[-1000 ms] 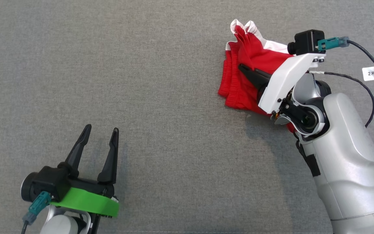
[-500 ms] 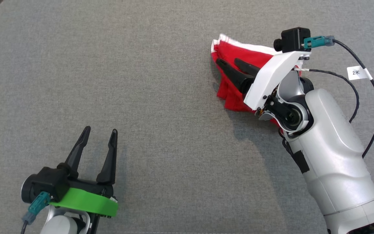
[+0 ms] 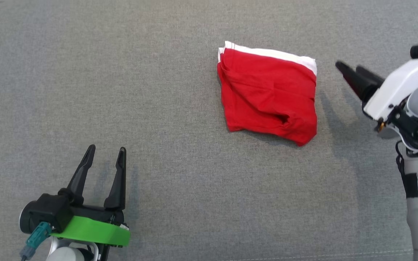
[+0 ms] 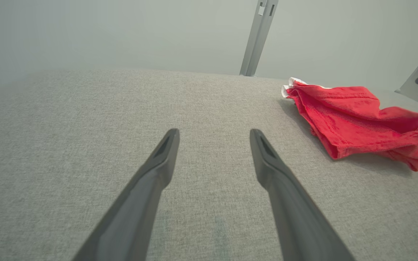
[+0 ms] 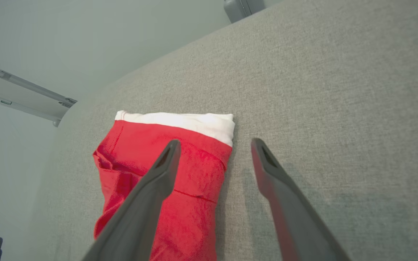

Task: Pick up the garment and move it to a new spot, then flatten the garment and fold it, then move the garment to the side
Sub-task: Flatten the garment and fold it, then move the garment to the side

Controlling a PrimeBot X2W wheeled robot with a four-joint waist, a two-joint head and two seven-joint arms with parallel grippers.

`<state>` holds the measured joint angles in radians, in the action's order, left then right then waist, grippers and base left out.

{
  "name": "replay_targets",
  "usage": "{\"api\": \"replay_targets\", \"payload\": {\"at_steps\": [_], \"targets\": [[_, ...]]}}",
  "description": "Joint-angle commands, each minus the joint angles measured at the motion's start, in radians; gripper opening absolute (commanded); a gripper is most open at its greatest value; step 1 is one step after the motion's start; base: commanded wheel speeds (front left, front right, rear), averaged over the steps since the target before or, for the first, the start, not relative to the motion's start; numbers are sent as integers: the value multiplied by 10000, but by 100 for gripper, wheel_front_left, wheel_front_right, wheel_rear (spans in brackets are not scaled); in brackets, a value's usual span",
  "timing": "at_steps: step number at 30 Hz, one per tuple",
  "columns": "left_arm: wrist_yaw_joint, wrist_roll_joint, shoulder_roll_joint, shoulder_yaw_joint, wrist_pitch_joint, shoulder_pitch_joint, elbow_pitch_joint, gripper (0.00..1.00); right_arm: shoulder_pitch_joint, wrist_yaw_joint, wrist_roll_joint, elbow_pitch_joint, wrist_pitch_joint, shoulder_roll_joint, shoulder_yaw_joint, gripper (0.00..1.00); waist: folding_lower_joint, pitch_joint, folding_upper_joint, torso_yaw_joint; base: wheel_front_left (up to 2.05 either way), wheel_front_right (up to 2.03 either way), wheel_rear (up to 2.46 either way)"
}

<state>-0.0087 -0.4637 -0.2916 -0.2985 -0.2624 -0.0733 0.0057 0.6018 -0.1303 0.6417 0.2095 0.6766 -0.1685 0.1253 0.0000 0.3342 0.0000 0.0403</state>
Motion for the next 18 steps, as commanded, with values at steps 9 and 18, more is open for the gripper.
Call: {"api": "replay_targets", "payload": {"at_steps": [9,18], "targets": [[-276,237,201,82,-24,-404,196,100,-567,-7,404,-239,1403,484,560,100,0,507,0,149,0,0,0],[-434,380,452,70,-24,-527,335,100,-145,-5,136,402,1581,828,293,100,0,636,0,547,0,0,0]]}}
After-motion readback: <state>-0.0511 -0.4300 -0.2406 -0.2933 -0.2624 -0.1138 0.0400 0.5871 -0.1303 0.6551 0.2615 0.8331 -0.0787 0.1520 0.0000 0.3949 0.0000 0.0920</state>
